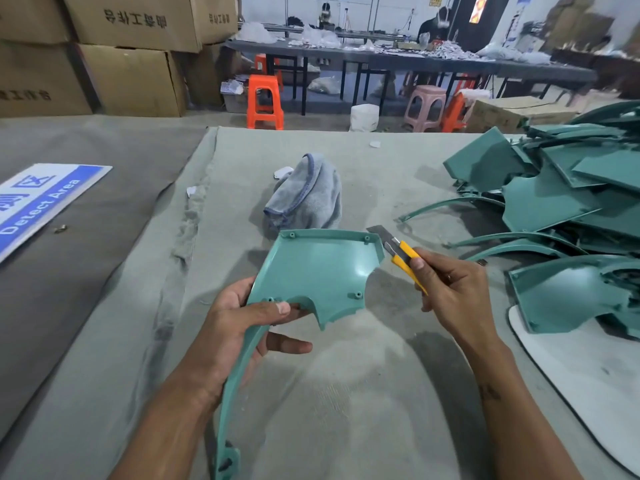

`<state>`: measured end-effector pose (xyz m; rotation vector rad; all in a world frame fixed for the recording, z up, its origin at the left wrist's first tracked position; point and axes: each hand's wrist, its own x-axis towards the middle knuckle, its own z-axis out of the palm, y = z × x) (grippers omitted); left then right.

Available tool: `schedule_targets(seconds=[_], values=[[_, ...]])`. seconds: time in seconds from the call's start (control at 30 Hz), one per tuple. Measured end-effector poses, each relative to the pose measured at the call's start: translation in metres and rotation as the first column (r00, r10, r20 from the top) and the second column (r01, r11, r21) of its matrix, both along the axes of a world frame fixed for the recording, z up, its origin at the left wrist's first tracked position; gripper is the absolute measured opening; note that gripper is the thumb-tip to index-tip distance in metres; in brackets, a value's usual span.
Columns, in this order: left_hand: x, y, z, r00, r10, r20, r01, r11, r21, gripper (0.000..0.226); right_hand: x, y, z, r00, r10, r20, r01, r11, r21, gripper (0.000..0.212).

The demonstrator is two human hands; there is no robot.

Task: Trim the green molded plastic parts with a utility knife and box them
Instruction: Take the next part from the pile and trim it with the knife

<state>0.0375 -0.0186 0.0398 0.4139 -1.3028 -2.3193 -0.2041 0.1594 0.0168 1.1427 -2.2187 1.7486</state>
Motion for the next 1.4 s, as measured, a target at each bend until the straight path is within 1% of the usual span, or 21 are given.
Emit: schedule_targets(seconds=[0.1, 0.27, 0.33, 0.4, 0.47, 0.53, 0.57, 0.63, 0.7, 0.77, 0.83, 0.9, 0.97, 1.03, 1.1, 1.13, 1.2, 1.23, 1.3, 1.37, 1.4], values=[[0.002, 0.001, 0.002, 0.998, -0.047, -0.041, 0.048, 0.999, 0.019, 0.035, -0.002, 0.006, 0.0, 0.991, 0.118, 0.061, -0.112, 0.989, -0.1, 0.02], [0.002, 0.002, 0.003, 0.999, -0.047, -0.014, 0.047, 0.998, -0.033, 0.03, -0.002, 0.005, 0.003, 0.995, 0.057, 0.082, -0.04, 0.98, -0.195, 0.022], [0.0, 0.003, 0.002, 1.0, -0.018, 0.005, 0.018, 0.999, -0.034, 0.03, 0.001, 0.006, 0.005, 0.984, 0.151, 0.093, -0.126, 0.964, -0.232, 0.026], [-0.001, 0.003, 0.002, 1.0, -0.009, 0.004, 0.009, 0.999, -0.042, 0.03, 0.002, 0.004, 0.005, 0.964, 0.238, 0.122, -0.213, 0.959, -0.187, 0.028], [0.0, 0.002, 0.003, 0.999, -0.033, -0.01, 0.033, 0.998, -0.048, 0.033, -0.001, -0.001, 0.0, 0.985, 0.136, 0.102, -0.127, 0.988, -0.092, 0.019], [0.002, 0.002, 0.004, 0.997, -0.076, -0.031, 0.075, 0.996, -0.038, 0.038, -0.007, -0.006, -0.008, 0.993, -0.086, 0.081, 0.089, 0.995, -0.036, 0.018], [0.003, 0.002, 0.004, 0.995, -0.089, -0.038, 0.088, 0.996, -0.034, 0.039, -0.009, -0.008, -0.01, 0.98, -0.178, 0.092, 0.182, 0.982, -0.041, 0.02], [0.003, 0.003, 0.004, 0.995, -0.088, -0.037, 0.087, 0.995, -0.042, 0.04, -0.009, -0.01, -0.009, 0.952, -0.276, 0.131, 0.29, 0.951, -0.103, 0.024], [0.001, 0.006, 0.004, 0.998, -0.051, -0.031, 0.049, 0.997, -0.065, 0.037, 0.0, -0.012, -0.002, 0.95, -0.286, 0.126, 0.306, 0.935, -0.181, 0.024], [-0.003, 0.01, 0.006, 0.998, 0.035, -0.052, -0.039, 0.995, -0.094, 0.032, 0.013, -0.016, 0.005, 0.965, -0.256, 0.058, 0.262, 0.933, -0.248, 0.024], [-0.008, 0.013, 0.011, 0.983, 0.113, -0.141, -0.128, 0.987, -0.098, 0.032, 0.026, -0.022, 0.009, 0.967, -0.252, -0.021, 0.239, 0.938, -0.252, 0.024], [-0.01, 0.016, 0.018, 0.952, 0.137, -0.274, -0.176, 0.977, -0.124, 0.035, 0.036, -0.029, 0.009, 0.963, -0.26, -0.066, 0.237, 0.941, -0.243, 0.02], [-0.011, 0.019, 0.023, 0.911, 0.199, -0.362, -0.273, 0.947, -0.168, 0.037, 0.046, -0.035, 0.006, 0.966, -0.242, -0.09, 0.212, 0.942, -0.26, 0.029], [-0.011, 0.02, 0.024, 0.843, 0.339, -0.418, -0.47, 0.843, -0.263, 0.038, 0.056, -0.038, 0.004, 0.968, -0.211, -0.134, 0.17, 0.948, -0.27, 0.033], [-0.008, 0.018, 0.023, 0.762, 0.47, -0.446, -0.643, 0.635, -0.429, 0.037, 0.065, -0.04, 0.003, 0.966, -0.175, -0.191, 0.123, 0.959, -0.256, 0.033], [-0.007, 0.015, 0.021, 0.737, 0.524, -0.427, -0.673, 0.512, -0.534, 0.036, 0.068, -0.042, 0.002, 0.965, -0.156, -0.212, 0.102, 0.964, -0.247, 0.033], [-0.005, 0.008, 0.013, 0.718, 0.596, -0.36, -0.603, 0.275, -0.748, 0.034, 0.074, -0.045, 0.0, 0.966, -0.116, -0.229, 0.06, 0.969, -0.239, 0.033], [-0.005, 0.006, 0.008, 0.733, 0.595, -0.33, -0.534, 0.203, -0.82, 0.033, 0.078, -0.045, 0.0, 0.969, -0.087, -0.23, 0.029, 0.969, -0.244, 0.032], [-0.007, 0.006, 0.001, 0.77, 0.578, -0.27, -0.404, 0.115, -0.908, 0.038, 0.084, -0.047, -0.001, 0.976, -0.012, -0.217, -0.05, 0.959, -0.279, 0.03], [-0.01, 0.009, -0.001, 0.781, 0.579, -0.235, -0.286, -0.003, -0.958, 0.053, 0.09, -0.048, 0.0, 0.984, 0.046, -0.172, -0.104, 0.931, -0.349, 0.029], [-0.011, 0.01, -0.001, 0.782, 0.583, -0.22, -0.243, -0.04, -0.969, 0.061, 0.092, -0.05, 0.0, 0.988, 0.074, -0.136, -0.121, 0.913, -0.389, 0.028]])
